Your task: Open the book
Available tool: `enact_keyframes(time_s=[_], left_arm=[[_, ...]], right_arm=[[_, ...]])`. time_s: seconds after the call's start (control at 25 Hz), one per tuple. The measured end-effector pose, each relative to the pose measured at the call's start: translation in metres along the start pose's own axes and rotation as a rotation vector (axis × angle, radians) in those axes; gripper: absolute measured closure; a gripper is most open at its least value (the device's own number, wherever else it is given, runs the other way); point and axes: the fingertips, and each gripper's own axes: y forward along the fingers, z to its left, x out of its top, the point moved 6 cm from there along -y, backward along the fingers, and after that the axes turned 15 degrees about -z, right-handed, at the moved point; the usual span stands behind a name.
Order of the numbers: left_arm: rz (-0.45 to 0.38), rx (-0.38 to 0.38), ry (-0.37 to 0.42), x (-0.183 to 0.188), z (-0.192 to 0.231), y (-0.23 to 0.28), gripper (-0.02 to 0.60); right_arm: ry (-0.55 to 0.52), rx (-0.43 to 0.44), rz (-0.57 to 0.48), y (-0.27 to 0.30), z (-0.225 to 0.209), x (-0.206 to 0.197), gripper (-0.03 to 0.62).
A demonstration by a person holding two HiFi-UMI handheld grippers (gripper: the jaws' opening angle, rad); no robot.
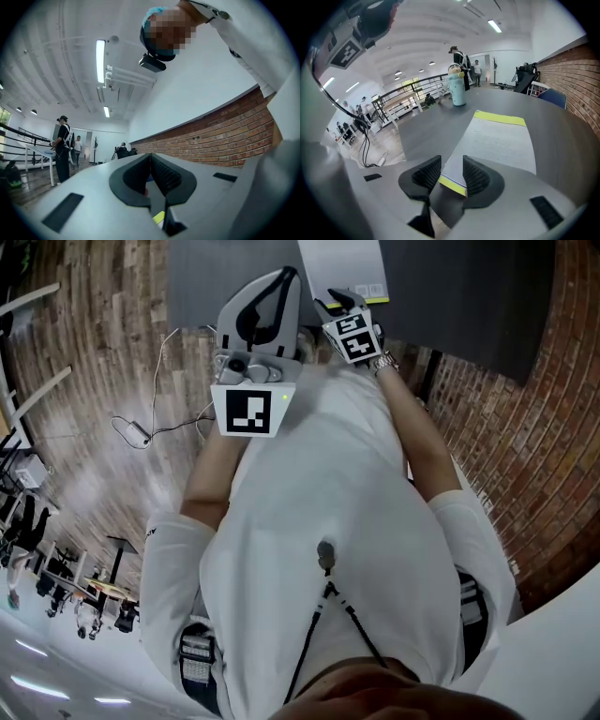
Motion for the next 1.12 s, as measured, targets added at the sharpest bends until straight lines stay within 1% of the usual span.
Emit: enact_keyframes(time_s=[0.16,0.36,0.48,0.64,1.0,1.12], left_arm=[[-0.017,0.010,0.005,0.002,0.003,0.001,0.558],[-0.006,0.015,0.006,0.000,0.004,-0.003,0.558],[0.003,0.014,0.010,-0.001,0.003,-0.006,0.558],[-0.004,0.017,0.017,0.001,0.003,-0.007,0.558],[-0.005,0.032,0.024,0.004,0.004,-0.010,0.558],[-0.001,0.033,0.027,0.004,0.002,-0.010,0.558]], right_arm=[[-0.007,-0.005,0.037,0.005,-0.001,-0.009,0.436],[-0.041,0.013,0.090,0.012,0.003,-0.021,0.419],[-0.052,0.002,0.100,0.016,0.002,-0.028,0.419],[-0.045,-0.002,0.102,0.016,-0.001,-0.028,0.421],[-0.032,0.001,0.099,0.014,-0.003,-0.029,0.465],[-0.018,0.004,0.099,0.013,-0.005,-0.030,0.520]])
